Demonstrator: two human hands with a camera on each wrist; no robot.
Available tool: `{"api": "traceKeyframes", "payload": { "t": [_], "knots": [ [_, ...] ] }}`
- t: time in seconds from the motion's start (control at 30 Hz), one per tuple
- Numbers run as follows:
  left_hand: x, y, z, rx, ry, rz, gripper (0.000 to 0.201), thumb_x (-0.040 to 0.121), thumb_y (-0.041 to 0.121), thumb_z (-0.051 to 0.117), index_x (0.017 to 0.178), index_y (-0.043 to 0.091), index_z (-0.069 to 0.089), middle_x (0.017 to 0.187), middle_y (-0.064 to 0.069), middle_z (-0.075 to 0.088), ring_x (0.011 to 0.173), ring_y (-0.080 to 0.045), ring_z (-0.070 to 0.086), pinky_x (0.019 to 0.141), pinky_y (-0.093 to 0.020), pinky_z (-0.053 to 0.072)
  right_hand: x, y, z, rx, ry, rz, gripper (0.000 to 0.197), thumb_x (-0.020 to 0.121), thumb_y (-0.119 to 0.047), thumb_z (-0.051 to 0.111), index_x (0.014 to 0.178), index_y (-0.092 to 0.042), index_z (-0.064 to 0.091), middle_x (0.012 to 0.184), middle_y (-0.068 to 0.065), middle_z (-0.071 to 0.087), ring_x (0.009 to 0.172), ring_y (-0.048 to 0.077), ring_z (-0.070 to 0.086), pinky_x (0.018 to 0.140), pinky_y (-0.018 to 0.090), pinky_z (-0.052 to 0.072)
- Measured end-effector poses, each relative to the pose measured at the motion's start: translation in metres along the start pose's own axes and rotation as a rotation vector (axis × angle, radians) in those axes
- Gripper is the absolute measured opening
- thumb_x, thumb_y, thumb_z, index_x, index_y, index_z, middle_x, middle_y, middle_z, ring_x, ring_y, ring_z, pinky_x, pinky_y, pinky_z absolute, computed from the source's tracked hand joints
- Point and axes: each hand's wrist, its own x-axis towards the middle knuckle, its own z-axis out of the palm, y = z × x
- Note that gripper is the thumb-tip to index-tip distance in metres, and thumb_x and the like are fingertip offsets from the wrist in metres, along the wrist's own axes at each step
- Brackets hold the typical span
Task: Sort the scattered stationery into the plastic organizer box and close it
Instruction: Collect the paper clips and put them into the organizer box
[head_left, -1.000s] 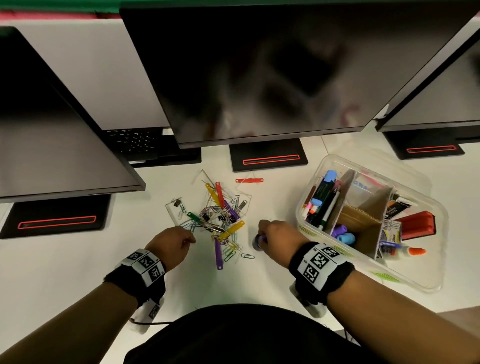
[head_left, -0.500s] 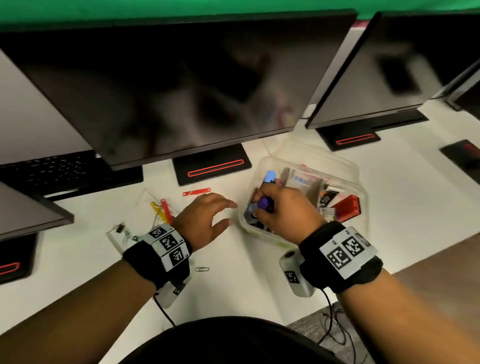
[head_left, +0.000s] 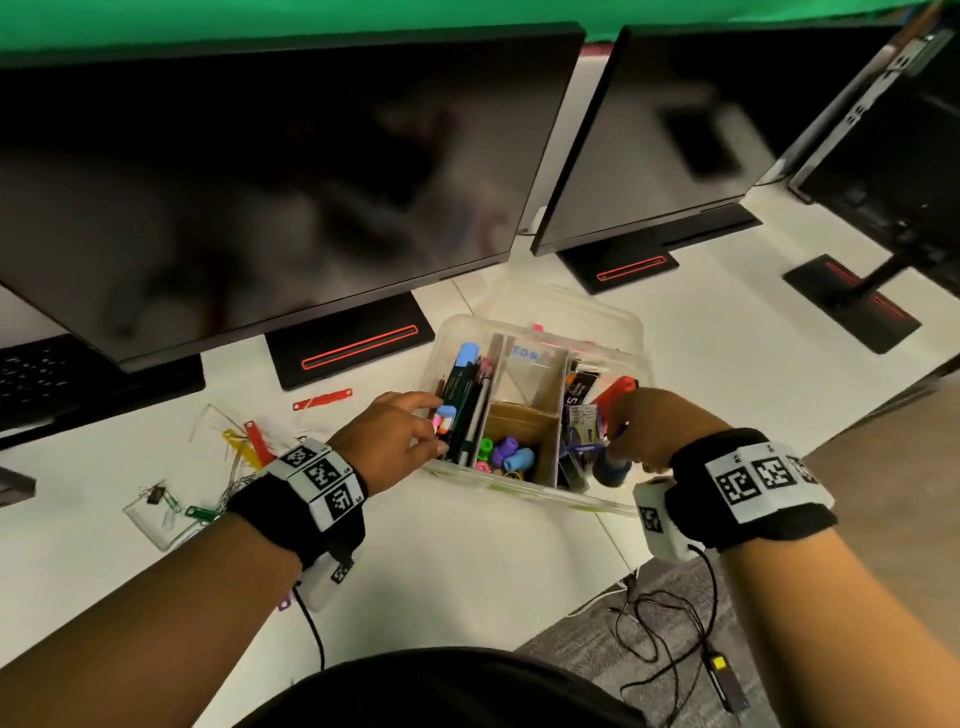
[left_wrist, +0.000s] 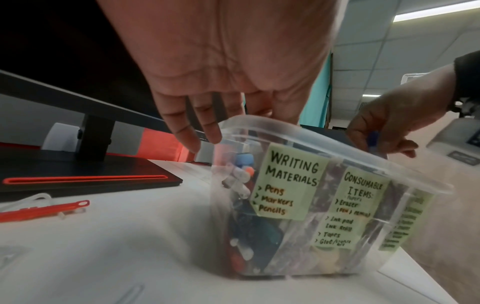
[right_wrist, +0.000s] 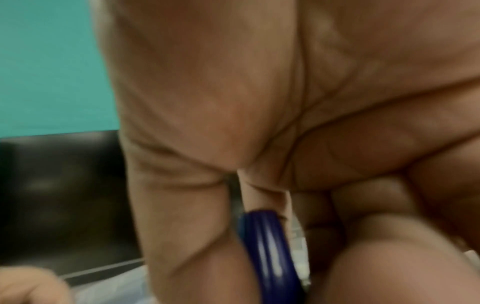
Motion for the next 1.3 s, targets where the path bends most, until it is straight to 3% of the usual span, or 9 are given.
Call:
{"api": "traceKeyframes", "payload": {
  "t": [0.1, 0.2, 0.57, 0.73, 0.87, 0.97, 1.1, 1.2, 1.3],
  "knots": [
    [-0.001, 0.001, 0.003, -0.025, -0.003, -0.014, 0.027, 0.092, 0.031, 0.053, 0.090, 0.013, 0.073, 0.145, 0.007, 0.040, 0.129, -0.017, 0.038, 0.105, -0.029, 0.030, 0.007, -0.001, 0.017, -0.111, -0.022, 0.071, 0.042, 0.057, -0.015, 0.079, 0.094, -0.004, 0.060, 0.065, 0.001, 0.059, 0.067, 0.021, 0.063, 0.060, 0.026, 0.053],
    [-0.002, 0.003, 0.004, -0.028, 0.010, -0.006, 0.029, 0.094, 0.030, 0.050, 0.091, 0.011, 0.071, 0.147, 0.007, 0.038, 0.127, -0.017, 0.042, 0.101, -0.026, 0.032, 0.010, -0.004, 0.028, -0.202, -0.044, 0.085, 0.026, 0.066, -0.019, 0.077, 0.085, -0.010, 0.061, 0.062, -0.001, 0.053, 0.072, 0.022, 0.060, 0.069, 0.028, 0.053],
    [-0.002, 0.000, 0.009, 0.008, 0.028, -0.018, 0.033, 0.095, 0.031, 0.045, 0.097, 0.010, 0.070, 0.148, 0.007, 0.035, 0.125, -0.017, 0.044, 0.100, -0.028, 0.036, 0.013, -0.008, 0.027, -0.248, -0.026, 0.104, 0.018, 0.073, -0.018, 0.073, 0.082, -0.012, 0.059, 0.063, -0.001, 0.053, 0.073, 0.020, 0.058, 0.069, 0.027, 0.051],
    [-0.006, -0.001, 0.009, 0.075, 0.047, -0.041, 0.033, 0.096, 0.032, 0.041, 0.102, 0.014, 0.069, 0.147, 0.011, 0.035, 0.121, -0.016, 0.045, 0.097, -0.030, 0.042, 0.018, -0.010, 0.024, -0.216, 0.025, 0.103, 0.022, 0.074, -0.019, 0.072, 0.067, -0.012, 0.052, 0.061, -0.001, 0.051, 0.066, 0.017, 0.055, 0.061, 0.025, 0.044],
    [-0.009, -0.002, 0.008, 0.064, 0.036, -0.036, 0.034, 0.097, 0.032, 0.040, 0.105, 0.015, 0.068, 0.149, 0.010, 0.032, 0.125, -0.016, 0.042, 0.099, -0.028, 0.037, 0.021, -0.008, 0.022, -0.174, 0.098, 0.103, 0.017, 0.085, -0.015, 0.059, 0.099, -0.006, 0.062, 0.063, -0.001, 0.046, 0.077, 0.021, 0.051, 0.070, 0.027, 0.042],
    [-0.012, -0.002, 0.005, -0.034, 0.041, -0.005, 0.028, 0.096, 0.028, 0.044, 0.106, 0.015, 0.066, 0.149, 0.008, 0.035, 0.131, -0.016, 0.038, 0.103, -0.024, 0.028, 0.021, -0.010, 0.021, -0.177, 0.084, 0.116, 0.021, 0.085, -0.018, 0.059, 0.101, -0.005, 0.063, 0.063, -0.002, 0.046, 0.077, 0.021, 0.053, 0.069, 0.027, 0.042],
    [-0.024, -0.021, -0.005, -0.160, 0.223, -0.047, 0.016, 0.092, 0.018, 0.052, 0.101, 0.018, 0.066, 0.136, 0.004, 0.050, 0.126, -0.014, 0.045, 0.103, -0.023, 0.034, 0.013, -0.031, 0.010, -0.142, 0.116, 0.010, 0.026, 0.081, -0.026, 0.064, 0.102, -0.012, 0.065, 0.092, 0.005, 0.062, 0.086, 0.022, 0.060, 0.072, 0.026, 0.046],
    [-0.038, -0.051, -0.013, -0.197, 0.327, -0.193, 0.016, 0.089, 0.012, 0.055, 0.099, 0.018, 0.066, 0.126, 0.000, 0.057, 0.115, -0.016, 0.053, 0.098, -0.027, 0.043, -0.008, -0.072, 0.003, -0.023, 0.162, -0.197, 0.017, 0.087, -0.026, 0.057, 0.094, -0.013, 0.066, 0.093, 0.006, 0.065, 0.081, 0.020, 0.057, 0.070, 0.026, 0.043],
    [-0.055, -0.085, -0.020, -0.127, 0.272, -0.379, 0.017, 0.088, 0.013, 0.055, 0.101, 0.018, 0.064, 0.120, -0.003, 0.058, 0.111, -0.020, 0.055, 0.097, -0.027, 0.041, -0.019, -0.116, 0.014, 0.037, 0.114, -0.429, 0.013, 0.088, -0.026, 0.057, 0.091, -0.016, 0.064, 0.093, 0.002, 0.064, 0.085, 0.019, 0.059, 0.072, 0.026, 0.043]
  ]
}}
